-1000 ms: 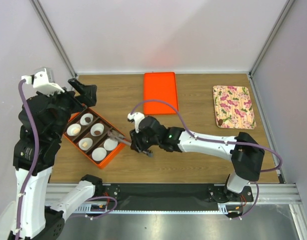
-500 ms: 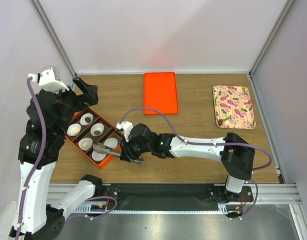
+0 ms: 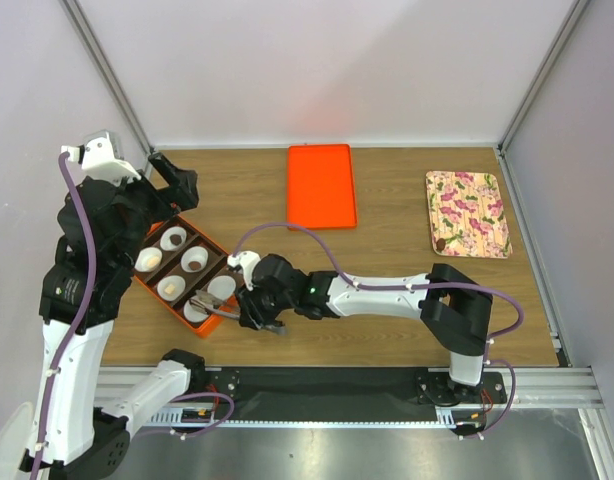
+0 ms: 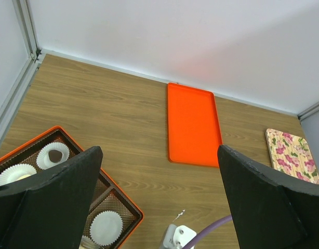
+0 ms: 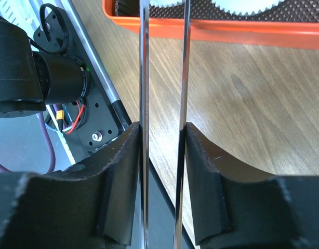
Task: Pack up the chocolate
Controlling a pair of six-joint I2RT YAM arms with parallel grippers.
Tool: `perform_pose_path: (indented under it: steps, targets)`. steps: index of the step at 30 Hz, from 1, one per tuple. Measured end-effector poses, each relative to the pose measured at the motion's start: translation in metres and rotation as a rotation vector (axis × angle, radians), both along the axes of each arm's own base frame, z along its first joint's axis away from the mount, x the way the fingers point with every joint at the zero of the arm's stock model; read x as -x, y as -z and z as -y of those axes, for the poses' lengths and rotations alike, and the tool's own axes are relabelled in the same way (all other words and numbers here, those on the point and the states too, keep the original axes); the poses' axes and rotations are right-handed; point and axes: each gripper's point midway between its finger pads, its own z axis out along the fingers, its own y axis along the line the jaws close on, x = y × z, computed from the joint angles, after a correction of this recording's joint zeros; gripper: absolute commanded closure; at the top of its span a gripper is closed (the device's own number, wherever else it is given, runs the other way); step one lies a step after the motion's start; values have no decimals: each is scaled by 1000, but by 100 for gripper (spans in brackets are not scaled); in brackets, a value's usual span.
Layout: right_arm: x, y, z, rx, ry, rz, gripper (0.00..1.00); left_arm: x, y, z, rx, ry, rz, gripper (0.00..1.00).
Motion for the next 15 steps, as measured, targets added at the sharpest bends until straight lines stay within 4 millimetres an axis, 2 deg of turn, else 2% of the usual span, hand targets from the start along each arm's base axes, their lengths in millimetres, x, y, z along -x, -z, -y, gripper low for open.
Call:
perform_pose_path:
  steps: [9, 15]
  targets:
    - [-2, -7, -4, -8, -5, 27, 55, 0, 0, 1, 1, 6, -1, 0]
    - [-9, -22, -2, -17, 15, 72, 56, 0, 1, 5, 4, 26, -3, 0]
